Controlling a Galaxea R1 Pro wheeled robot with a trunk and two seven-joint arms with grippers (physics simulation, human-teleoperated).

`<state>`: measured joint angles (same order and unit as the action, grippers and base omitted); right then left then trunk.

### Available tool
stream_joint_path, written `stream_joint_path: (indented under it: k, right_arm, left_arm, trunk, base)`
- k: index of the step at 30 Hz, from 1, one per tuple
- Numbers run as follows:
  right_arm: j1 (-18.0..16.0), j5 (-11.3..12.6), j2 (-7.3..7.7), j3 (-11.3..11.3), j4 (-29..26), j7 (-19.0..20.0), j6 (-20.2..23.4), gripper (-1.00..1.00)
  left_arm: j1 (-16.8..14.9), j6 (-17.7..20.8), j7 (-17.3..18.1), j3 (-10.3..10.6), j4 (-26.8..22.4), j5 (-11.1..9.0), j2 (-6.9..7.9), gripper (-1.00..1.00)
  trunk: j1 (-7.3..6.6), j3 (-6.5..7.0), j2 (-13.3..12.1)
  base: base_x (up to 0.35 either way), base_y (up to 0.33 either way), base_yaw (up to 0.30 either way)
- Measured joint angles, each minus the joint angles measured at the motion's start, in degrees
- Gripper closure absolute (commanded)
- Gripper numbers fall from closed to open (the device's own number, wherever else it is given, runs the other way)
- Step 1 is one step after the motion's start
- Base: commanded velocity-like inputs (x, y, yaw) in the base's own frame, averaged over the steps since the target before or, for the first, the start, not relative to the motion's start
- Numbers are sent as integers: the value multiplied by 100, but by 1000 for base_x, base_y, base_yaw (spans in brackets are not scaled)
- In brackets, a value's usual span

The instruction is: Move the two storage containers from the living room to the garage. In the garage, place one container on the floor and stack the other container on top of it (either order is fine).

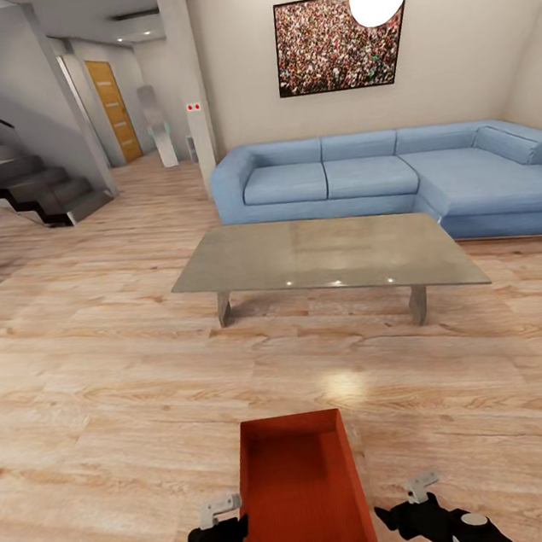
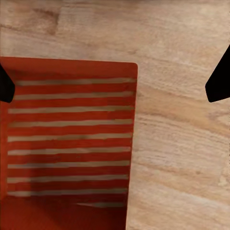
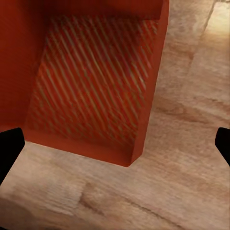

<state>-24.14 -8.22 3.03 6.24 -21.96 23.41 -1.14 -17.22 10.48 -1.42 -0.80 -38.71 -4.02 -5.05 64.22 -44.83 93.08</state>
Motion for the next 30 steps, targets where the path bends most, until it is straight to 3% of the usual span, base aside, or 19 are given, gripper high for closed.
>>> stream_joint_path:
  k: [17,30]
  right_arm:
    - [0,2,0,12,-10,-43,0,-100]
    - [0,3,-35,-1,7,-15,-5,-100]
  left_arm:
    - [3,-28,8,-10,-4,-8,1,-100]
    - [2,33,28,4,2,-3,-14,-100]
  trunk:
    - [0,0,0]
    - [285,-233,520]
  base:
    - [85,0,0]
    - [0,0,0]
